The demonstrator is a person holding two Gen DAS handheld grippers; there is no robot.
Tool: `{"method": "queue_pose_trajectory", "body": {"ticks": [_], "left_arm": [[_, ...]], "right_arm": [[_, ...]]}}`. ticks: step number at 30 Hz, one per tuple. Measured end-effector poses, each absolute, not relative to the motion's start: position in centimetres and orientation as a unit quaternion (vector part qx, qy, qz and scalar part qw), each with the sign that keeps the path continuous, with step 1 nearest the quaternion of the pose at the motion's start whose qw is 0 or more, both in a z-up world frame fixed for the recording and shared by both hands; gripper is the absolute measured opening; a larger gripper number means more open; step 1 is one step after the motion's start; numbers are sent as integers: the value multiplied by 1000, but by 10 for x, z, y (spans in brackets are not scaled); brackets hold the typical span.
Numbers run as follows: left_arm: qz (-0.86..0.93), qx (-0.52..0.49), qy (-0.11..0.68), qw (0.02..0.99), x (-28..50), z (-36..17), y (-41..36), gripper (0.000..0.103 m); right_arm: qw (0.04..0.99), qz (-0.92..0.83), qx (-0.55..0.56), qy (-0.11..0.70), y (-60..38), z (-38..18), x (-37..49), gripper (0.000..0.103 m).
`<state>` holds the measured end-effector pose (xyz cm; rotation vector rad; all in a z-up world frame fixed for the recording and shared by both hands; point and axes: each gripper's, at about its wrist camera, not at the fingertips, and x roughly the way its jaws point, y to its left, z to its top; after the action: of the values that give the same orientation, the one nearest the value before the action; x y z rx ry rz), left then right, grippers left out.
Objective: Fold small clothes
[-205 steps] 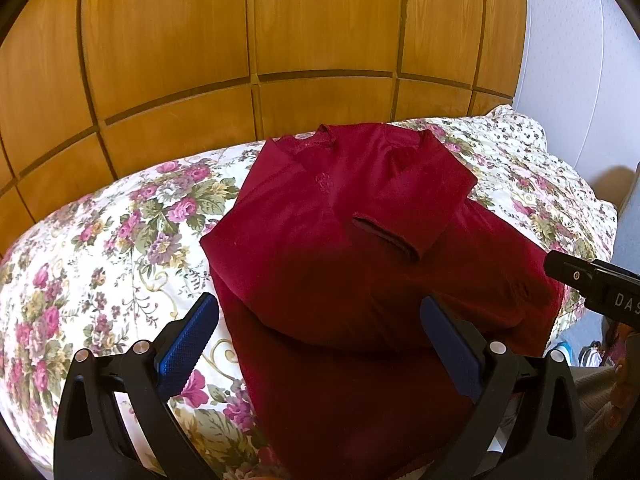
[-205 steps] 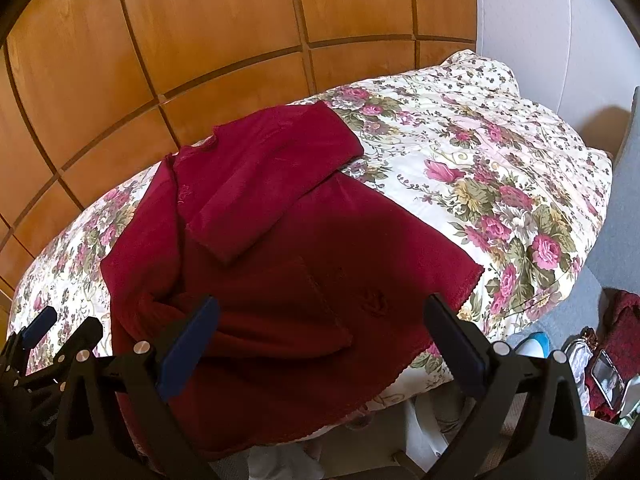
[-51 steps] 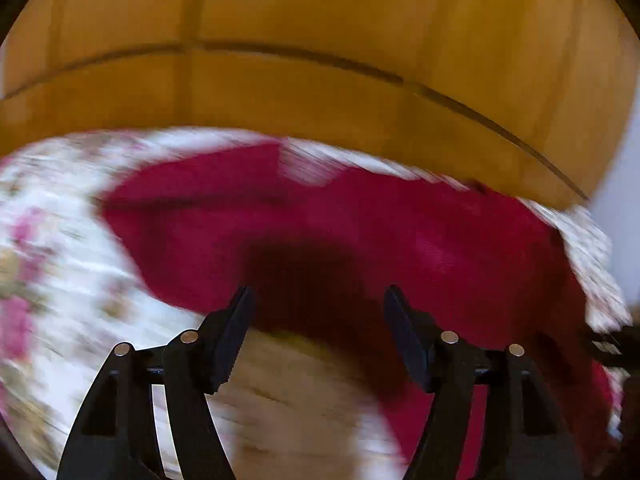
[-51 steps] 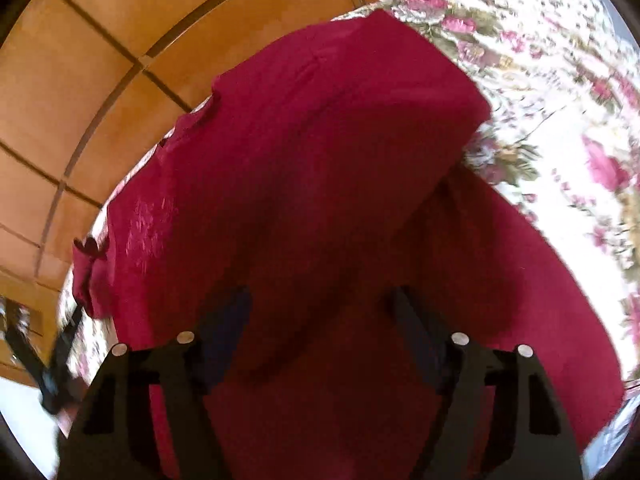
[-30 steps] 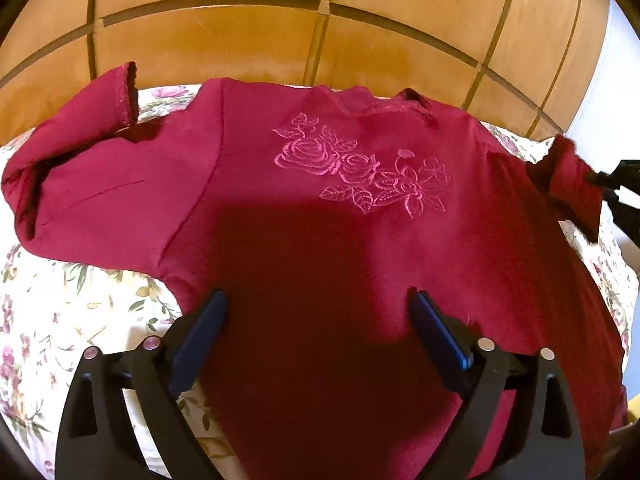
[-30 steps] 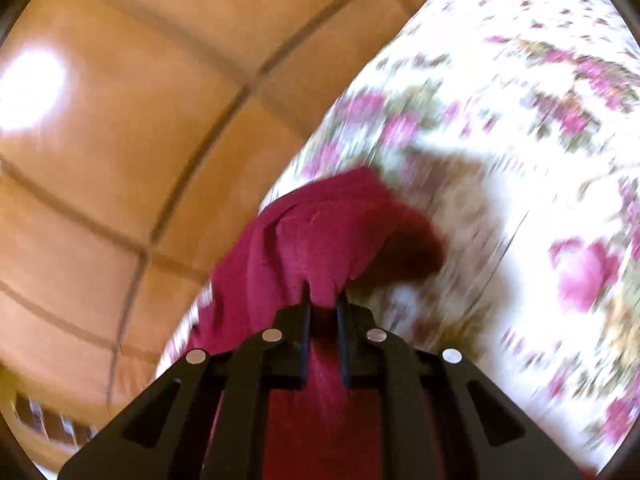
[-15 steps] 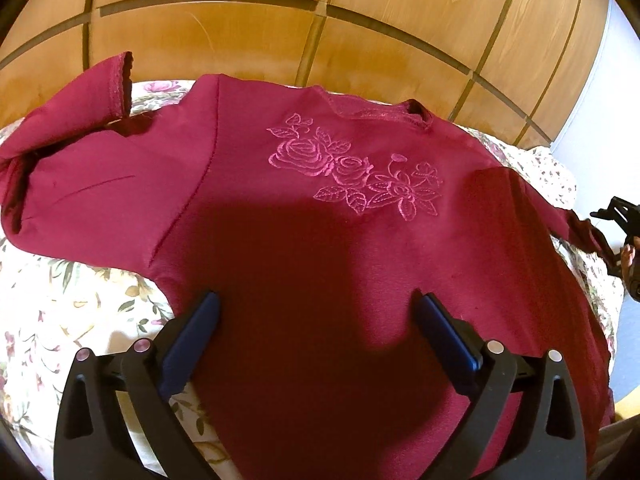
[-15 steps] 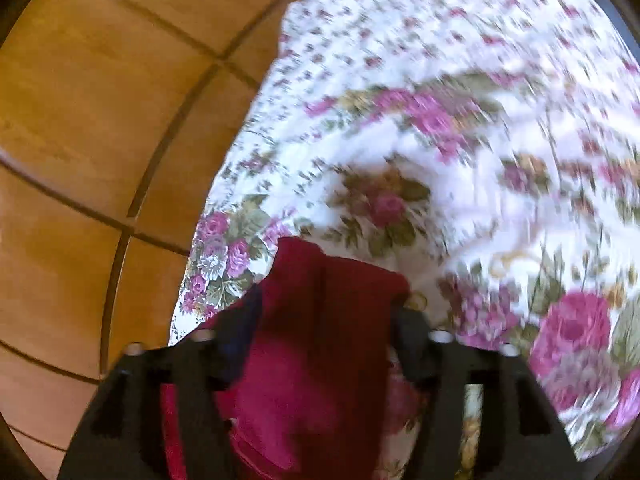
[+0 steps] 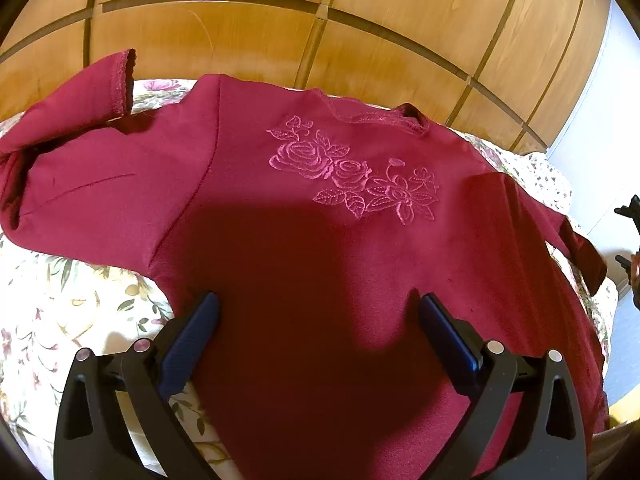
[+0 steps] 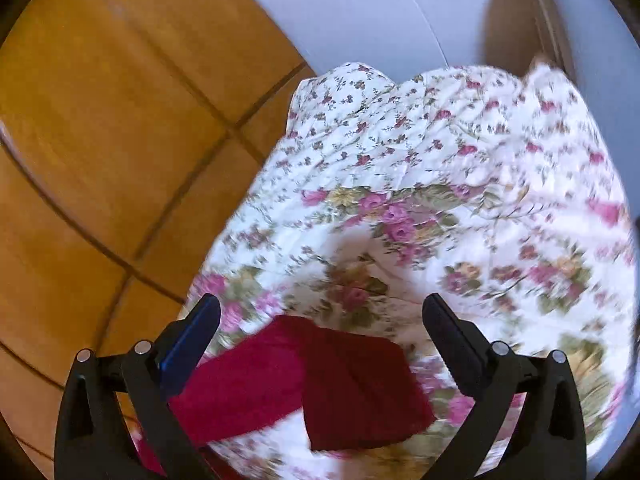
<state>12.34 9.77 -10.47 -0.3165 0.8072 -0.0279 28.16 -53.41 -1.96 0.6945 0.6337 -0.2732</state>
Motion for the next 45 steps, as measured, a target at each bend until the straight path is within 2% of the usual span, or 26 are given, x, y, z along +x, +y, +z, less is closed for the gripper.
{"method": "queue_pose_trajectory", "body": {"ticks": [5, 6, 8, 10, 14, 19, 24, 28, 34, 40, 45], "left_arm": [[-6, -146, 396, 907, 125, -101, 95, 98], [1, -141, 397, 907, 124, -99, 94, 98], [9, -134, 399, 907, 119, -96, 93, 98], [16, -127, 403, 906, 108, -93, 91, 94], [19, -130, 433, 892, 81, -98, 92, 88], [10, -129, 437, 890, 50, -93, 97, 87], [-10, -169, 432, 886, 25, -93, 101, 86], [-37, -182, 430, 883, 16, -93, 89, 76], [-76, -161, 432, 884, 9, -94, 70, 75], [-84, -197, 429, 878, 8, -95, 77, 75], [-78, -192, 428, 880, 5, -95, 79, 66]], "right_arm": [[872, -63, 338, 350, -519, -31, 273, 100], [866, -50, 343, 361, -516, -35, 271, 98], [853, -32, 343, 393, -504, -44, 268, 86], [839, -15, 342, 422, -493, -52, 266, 84], [820, 23, 332, 466, -468, -63, 262, 84], [809, 74, 296, 503, -434, -71, 254, 85], [813, 105, 207, 534, -392, -75, 244, 87], [805, 118, 176, 555, -370, -86, 238, 87], [800, 106, 133, 575, -362, -97, 231, 87], [799, 113, 122, 578, -368, -95, 228, 87], [784, 127, 110, 598, -359, -106, 227, 87]]}}
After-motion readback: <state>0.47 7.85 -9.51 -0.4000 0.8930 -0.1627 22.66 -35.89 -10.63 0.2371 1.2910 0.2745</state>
